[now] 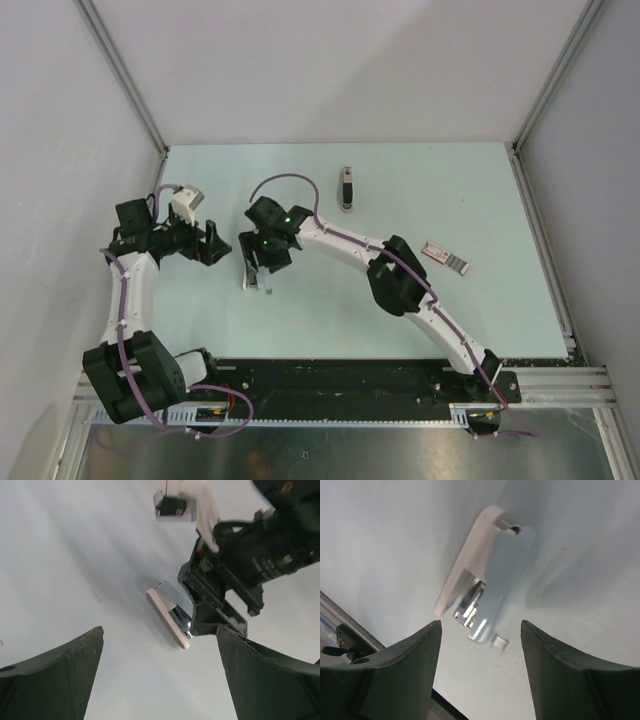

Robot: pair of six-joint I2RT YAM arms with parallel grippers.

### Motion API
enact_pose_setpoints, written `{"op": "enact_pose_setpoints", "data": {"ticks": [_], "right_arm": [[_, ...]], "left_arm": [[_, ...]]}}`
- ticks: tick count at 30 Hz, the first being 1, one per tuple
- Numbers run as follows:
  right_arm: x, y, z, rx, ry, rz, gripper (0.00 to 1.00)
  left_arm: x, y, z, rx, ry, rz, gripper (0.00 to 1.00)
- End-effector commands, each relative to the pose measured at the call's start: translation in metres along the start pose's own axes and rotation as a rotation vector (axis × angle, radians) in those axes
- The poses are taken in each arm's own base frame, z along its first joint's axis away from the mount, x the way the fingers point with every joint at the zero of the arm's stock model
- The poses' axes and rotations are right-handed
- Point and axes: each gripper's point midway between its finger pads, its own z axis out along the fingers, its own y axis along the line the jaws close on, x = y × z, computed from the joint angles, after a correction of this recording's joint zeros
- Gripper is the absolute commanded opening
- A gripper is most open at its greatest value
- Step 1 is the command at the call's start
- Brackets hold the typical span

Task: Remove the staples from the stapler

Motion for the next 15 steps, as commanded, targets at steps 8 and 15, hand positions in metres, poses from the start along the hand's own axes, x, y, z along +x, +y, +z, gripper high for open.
{"op": "enact_pose_setpoints", "data": {"ticks": [8,15], "right_arm": [[-0.123,-0.104,-0.174,0.299,-0.434,0.017,0.63],[-0.158,-0.222,-0.209,0.620,-0.534,0.095,0.61]], "left_arm": [[-0.027,-0.011,0.030,0.009,0.031,0.110,0.99],[-0.032,-0.025,0.054,0.010,0.072,0.130,0.99]]}}
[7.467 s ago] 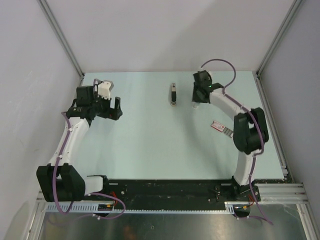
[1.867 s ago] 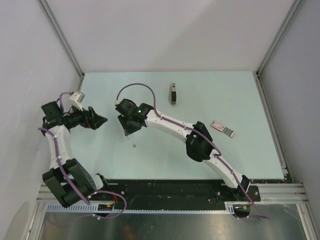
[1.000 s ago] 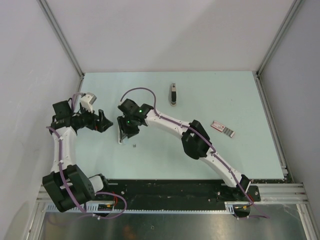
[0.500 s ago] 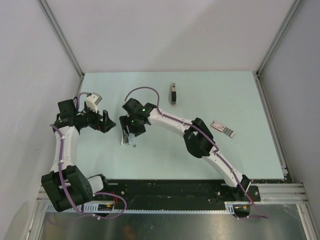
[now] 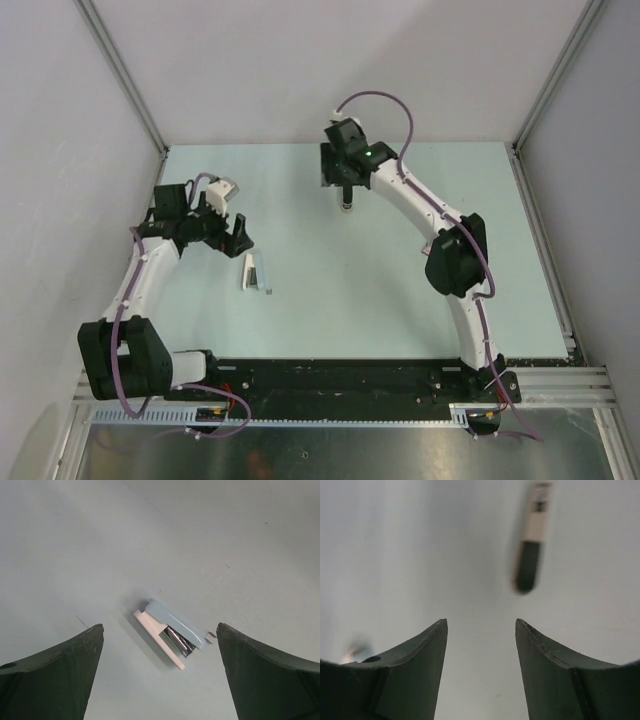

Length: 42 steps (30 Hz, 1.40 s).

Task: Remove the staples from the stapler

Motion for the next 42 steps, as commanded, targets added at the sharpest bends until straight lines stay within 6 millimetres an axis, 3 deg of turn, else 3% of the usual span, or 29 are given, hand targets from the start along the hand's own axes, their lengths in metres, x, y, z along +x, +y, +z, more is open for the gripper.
{"op": "enact_pose_setpoints", "data": {"ticks": [1,5,11,22,31,35,39,42], "right_arm": [[-0.017,-0.067,0.024,0.235,-0.052,-0.048,0.61],[-0.017,-0.092,0.053,0.301,-0.031,-0.068,0.61],[-0.010,-0.099,0.083,0.287,-0.005,-0.065,0.60],[0.005,-0.095,0.109,0.220,0.018,-0.032,0.56],[0.018,-0.094,0.125,0.201,0.044,-0.010,0.46],[0.021,-0.095,0.127,0.207,0.050,-0.003,0.35],[0.013,-0.094,0.116,0.217,0.026,0.027,0.05],[0.013,-0.087,0.099,0.200,0.009,0.055,0.01]], "left_arm": [[-0.021,0.001,0.008,-0.045,-0.011,0.032,0.99],[-0.013,-0.001,0.013,-0.059,0.000,0.040,0.98],[-0.006,0.004,0.015,-0.079,0.017,0.045,0.99],[-0.001,-0.007,0.032,-0.046,0.064,0.070,0.99],[0.008,-0.009,0.040,-0.054,0.097,0.113,0.99],[0.008,-0.014,0.046,-0.052,0.104,0.130,0.97],[0.004,-0.020,0.053,-0.035,0.100,0.143,0.90],[-0.005,-0.023,0.062,-0.034,0.064,0.146,0.86]]}}
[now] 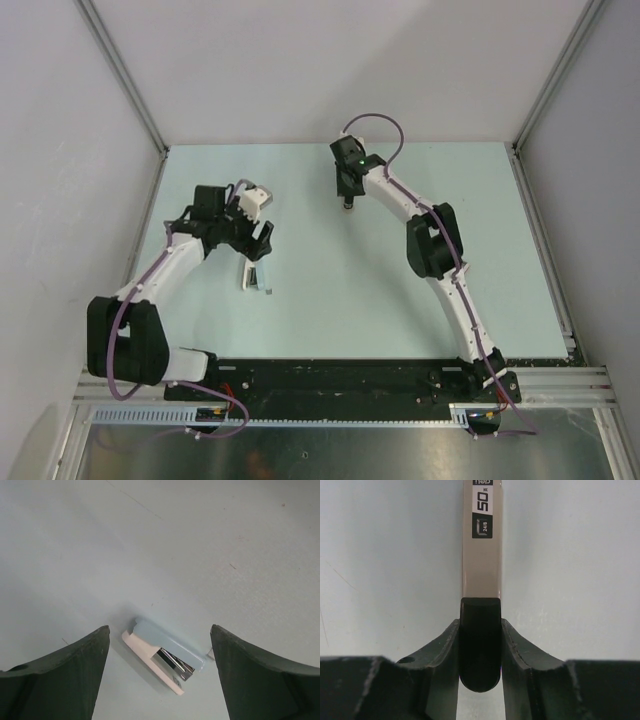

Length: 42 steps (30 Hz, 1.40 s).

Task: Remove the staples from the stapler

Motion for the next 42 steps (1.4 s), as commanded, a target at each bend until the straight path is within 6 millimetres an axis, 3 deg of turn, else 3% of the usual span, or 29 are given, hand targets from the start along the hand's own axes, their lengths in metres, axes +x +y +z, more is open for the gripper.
{"op": "enact_pose_setpoints", "data": {"ticks": [1,6,9,14,19,24,33,39,42], "right_arm": [[-0.020,0.008,-0.041,-0.041,-0.075,0.074,0.00],[-0.008,0.025,-0.087,-0.151,-0.118,0.173,0.00],[0.003,0.033,-0.117,-0.233,-0.133,0.253,0.00],[0.030,0.043,-0.145,-0.293,-0.118,0.305,0.00],[0.035,0.058,-0.169,-0.329,-0.134,0.332,0.00],[0.037,0.073,-0.188,-0.350,-0.158,0.354,0.00],[0.048,0.079,-0.199,-0.399,-0.144,0.433,0.00],[0.046,0.073,-0.208,-0.424,-0.149,0.476,0.00],[0.045,0.074,-0.211,-0.471,-0.130,0.525,0.00]], "left_arm": [[-0.023,-0.002,0.012,-0.011,-0.075,0.023,0.86],[-0.042,-0.027,0.037,0.093,-0.092,0.000,0.97],[-0.049,-0.047,0.050,0.185,-0.109,-0.056,0.99],[-0.048,-0.076,0.073,0.294,-0.079,-0.112,0.99],[-0.046,-0.101,0.088,0.381,-0.050,-0.125,0.98],[-0.052,-0.112,0.096,0.432,-0.051,-0.124,0.90],[-0.070,-0.109,0.108,0.454,-0.081,-0.132,0.80],[-0.068,-0.109,0.113,0.469,-0.081,-0.116,0.62],[-0.065,-0.113,0.113,0.492,-0.077,-0.117,0.45]]}}
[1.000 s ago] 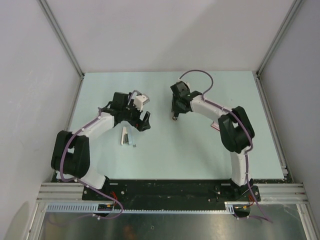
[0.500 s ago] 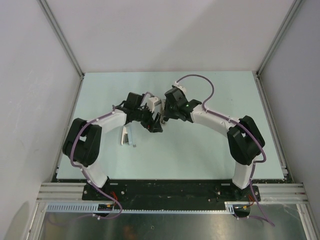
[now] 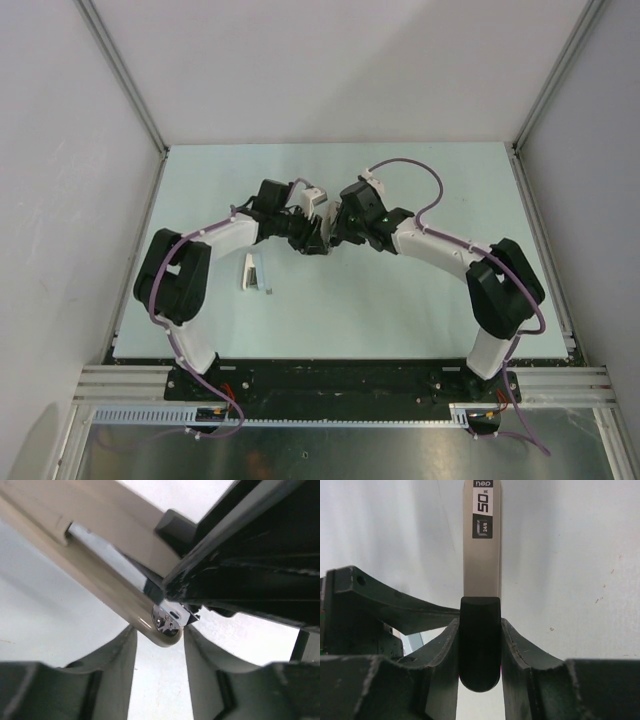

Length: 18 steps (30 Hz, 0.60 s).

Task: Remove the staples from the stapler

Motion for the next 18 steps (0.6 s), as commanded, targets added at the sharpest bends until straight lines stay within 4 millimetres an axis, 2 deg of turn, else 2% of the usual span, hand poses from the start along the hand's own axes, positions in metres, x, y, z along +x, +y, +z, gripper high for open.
{"op": "enact_pose_setpoints", "data": {"ticks": [1,3,11,14,18], "right_arm": [[-0.040,0.046,-0.034,-0.209,-0.091,0.131,0.00],[-0.039,0.047,-0.035,-0.234,-0.078,0.154,0.00],[-0.034,0.051,-0.039,-0.265,-0.055,0.135,0.00],[-0.031,0.049,-0.044,-0.279,-0.047,0.097,0.00],[-0.027,0.040,-0.054,-0.318,-0.055,0.057,0.00]], "left_arm": [[-0.017,-0.003,0.002,0.032,-0.040,0.017,0.39],[-0.019,-0.006,0.002,0.042,-0.046,0.022,0.32],[-0.030,-0.004,-0.001,0.034,-0.065,0.052,0.15],[-0.035,0.007,-0.002,-0.022,-0.068,0.111,0.03],[-0.050,0.038,-0.011,-0.198,-0.063,0.241,0.00]]}}
